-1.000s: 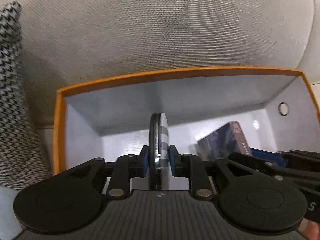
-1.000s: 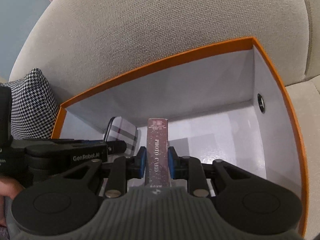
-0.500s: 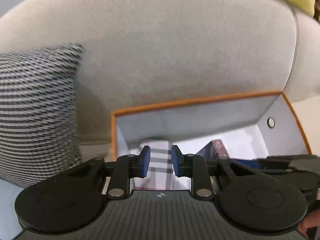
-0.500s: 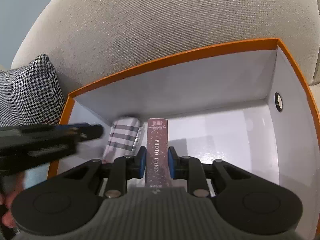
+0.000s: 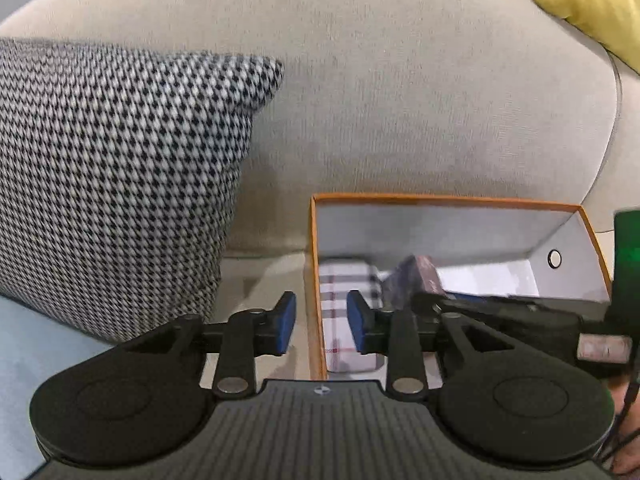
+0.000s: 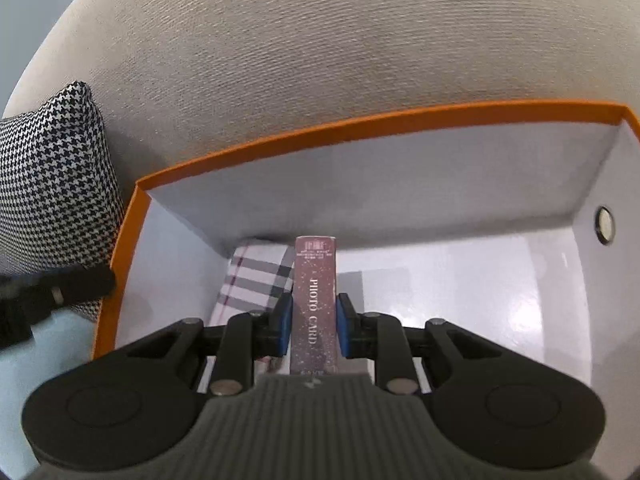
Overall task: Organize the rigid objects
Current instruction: 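Release the plaid case with the left tool while the right sets the photo card box beside it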
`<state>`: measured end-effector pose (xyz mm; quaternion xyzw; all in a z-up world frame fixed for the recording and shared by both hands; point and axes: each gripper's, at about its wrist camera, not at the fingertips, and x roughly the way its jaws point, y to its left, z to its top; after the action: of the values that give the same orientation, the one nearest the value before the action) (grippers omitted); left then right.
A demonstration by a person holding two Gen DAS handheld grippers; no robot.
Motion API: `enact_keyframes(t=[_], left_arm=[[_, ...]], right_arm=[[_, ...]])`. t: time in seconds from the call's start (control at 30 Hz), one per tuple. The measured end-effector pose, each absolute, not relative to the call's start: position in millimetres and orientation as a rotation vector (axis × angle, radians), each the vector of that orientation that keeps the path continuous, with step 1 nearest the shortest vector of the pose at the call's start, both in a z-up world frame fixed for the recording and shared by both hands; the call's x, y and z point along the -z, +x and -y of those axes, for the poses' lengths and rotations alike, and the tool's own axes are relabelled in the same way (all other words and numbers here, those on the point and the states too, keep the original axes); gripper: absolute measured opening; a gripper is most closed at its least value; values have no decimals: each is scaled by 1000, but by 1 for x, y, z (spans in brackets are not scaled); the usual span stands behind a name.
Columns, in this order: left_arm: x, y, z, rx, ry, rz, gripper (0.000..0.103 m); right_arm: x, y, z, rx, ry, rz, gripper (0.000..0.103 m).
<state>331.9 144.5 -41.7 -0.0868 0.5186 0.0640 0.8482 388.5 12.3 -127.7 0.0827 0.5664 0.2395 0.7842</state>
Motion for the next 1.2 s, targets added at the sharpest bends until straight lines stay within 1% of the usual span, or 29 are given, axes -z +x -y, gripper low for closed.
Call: enact_keyframes(t=[0.03,0.1,0.2,0.3,0.37,0.47,0.63,0.7,0.77,0.87,1.0,1.1,1.17,1.2], left_arm=[[44,330,-144,-127,-188,-1097,29],[53,329,-139,-119,-192,-1103,21],[62,326,-134,-125,-192,-1094,19],[67,322,-133,-125,-214,-1088,19],[66,314,-133,-137,-227,-1083,19],[63,308,-134,-140,-238,-1078,18],[72,308,-129,-142,-229,-1071,18],[75,304,-125,-140,-226,-1072,18],[77,302,-124,-142,-225,-1072,17],[76,301,-126,-143,-227,-1071,17],[75,301,-129,-145,-234,-1071,17],[71,303,-132,-147,-243,-1071,17],[69,301,-132,-152,-248,-1070,17],[68,299,-132,-156,-252,-1069,17]], right_arm=[[129,390,-14,-524,188,-1221,23],[130,391,-16,-527,191,-1219,23],[132,393,-14,-530,197,-1223,23],[136,400,-5,-520,222,-1265,25],[140,405,0,-501,203,-1290,32],[145,409,4,-500,154,-1317,36],[146,410,-4,-554,74,-1319,38],[144,410,-9,-591,22,-1313,41],[143,408,-18,-644,-41,-1319,53],[141,398,-31,-752,-196,-1308,61],[146,373,-39,-843,-414,-1235,62],[151,369,-44,-891,-507,-1198,62],[152,371,-43,-920,-536,-1187,52],[154,372,-45,-932,-545,-1186,52]])
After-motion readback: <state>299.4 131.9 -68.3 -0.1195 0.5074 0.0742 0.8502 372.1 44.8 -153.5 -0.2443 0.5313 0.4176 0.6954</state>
